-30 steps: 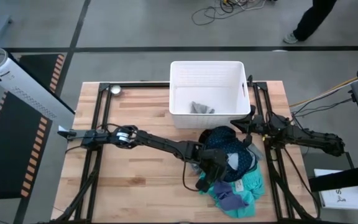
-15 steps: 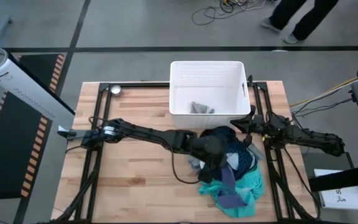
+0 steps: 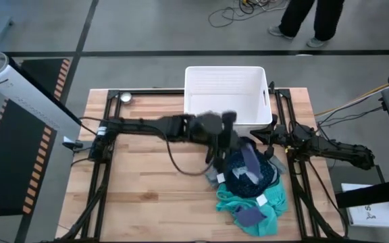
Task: Sort clothes
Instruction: Put the top purple sock into the laundry bin
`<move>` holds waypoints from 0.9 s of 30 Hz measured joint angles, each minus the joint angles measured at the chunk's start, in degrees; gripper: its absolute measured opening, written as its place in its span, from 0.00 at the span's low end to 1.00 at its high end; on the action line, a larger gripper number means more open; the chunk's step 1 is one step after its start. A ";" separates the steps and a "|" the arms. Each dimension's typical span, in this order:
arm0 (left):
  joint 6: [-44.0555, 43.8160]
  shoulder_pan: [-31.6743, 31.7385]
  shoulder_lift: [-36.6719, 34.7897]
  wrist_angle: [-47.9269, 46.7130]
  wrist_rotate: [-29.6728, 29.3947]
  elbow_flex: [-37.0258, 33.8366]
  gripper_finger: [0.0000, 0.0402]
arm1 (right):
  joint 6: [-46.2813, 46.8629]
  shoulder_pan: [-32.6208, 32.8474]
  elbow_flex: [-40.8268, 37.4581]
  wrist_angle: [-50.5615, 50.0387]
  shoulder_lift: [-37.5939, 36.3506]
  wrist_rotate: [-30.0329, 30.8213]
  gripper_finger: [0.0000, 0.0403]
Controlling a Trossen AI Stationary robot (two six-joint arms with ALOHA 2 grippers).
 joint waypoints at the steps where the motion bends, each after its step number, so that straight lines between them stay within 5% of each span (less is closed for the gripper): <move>1: 0.18 0.75 -0.67 0.35 -0.67 0.00 0.00 | 0.00 0.00 0.00 0.00 0.00 0.00 0.00; 18: 1.09 19.59 -4.64 1.82 -0.69 0.00 0.00 | -0.02 0.00 0.00 0.00 0.00 0.00 0.00; 27: -2.54 27.02 0.08 -3.28 7.96 -0.13 0.00 | -0.01 0.00 0.00 0.07 0.02 0.02 0.00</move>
